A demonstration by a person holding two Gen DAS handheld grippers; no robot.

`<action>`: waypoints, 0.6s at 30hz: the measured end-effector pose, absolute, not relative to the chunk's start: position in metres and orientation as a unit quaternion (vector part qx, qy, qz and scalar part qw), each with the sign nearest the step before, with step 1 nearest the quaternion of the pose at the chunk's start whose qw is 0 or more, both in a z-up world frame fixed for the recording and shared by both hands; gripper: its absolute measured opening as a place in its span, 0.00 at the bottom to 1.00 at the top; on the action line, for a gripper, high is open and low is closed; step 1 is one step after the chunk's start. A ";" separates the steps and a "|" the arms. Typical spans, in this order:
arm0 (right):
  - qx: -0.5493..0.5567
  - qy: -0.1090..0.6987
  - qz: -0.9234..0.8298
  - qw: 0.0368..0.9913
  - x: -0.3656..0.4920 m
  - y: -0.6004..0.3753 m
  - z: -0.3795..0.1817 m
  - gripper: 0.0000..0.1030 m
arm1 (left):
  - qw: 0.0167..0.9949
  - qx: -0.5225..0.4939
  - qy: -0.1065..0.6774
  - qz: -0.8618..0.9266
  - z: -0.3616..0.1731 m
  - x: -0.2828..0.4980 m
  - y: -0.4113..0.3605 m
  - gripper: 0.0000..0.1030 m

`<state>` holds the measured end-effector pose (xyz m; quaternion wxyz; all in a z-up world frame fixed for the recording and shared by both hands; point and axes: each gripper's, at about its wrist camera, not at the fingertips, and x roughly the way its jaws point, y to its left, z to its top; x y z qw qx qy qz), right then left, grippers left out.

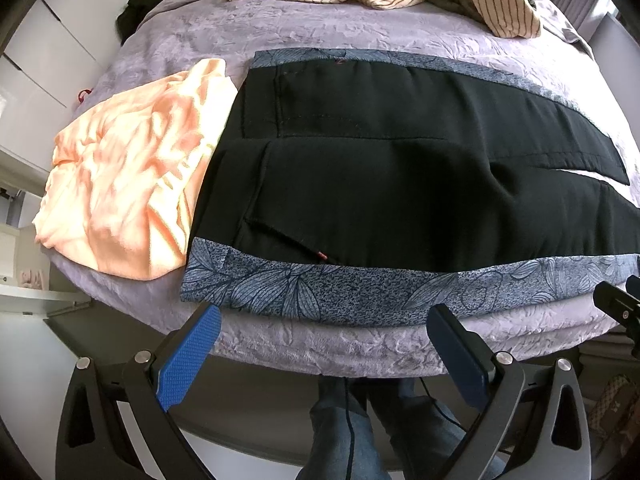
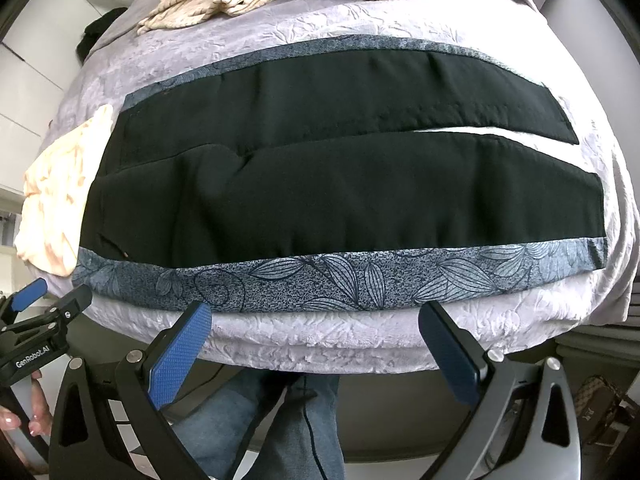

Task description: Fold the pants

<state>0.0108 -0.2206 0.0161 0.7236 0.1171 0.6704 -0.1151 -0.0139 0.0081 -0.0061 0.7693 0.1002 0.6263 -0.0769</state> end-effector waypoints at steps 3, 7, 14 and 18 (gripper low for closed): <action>0.115 0.670 -0.116 0.724 0.011 -0.220 0.016 1.00 | 0.768 0.098 0.628 -0.077 -0.009 -0.016 0.011 1.00; 0.116 0.671 -0.115 0.723 0.010 -0.222 0.015 1.00 | 0.740 0.084 0.661 -0.088 -0.008 -0.014 0.009 1.00; 0.120 0.674 -0.114 0.720 0.008 -0.227 0.011 1.00 | 0.736 0.084 0.666 -0.086 -0.011 -0.015 0.004 1.00; 0.123 0.676 -0.116 0.718 0.007 -0.229 0.009 1.00 | 0.739 0.093 0.662 -0.078 -0.015 -0.017 0.002 1.00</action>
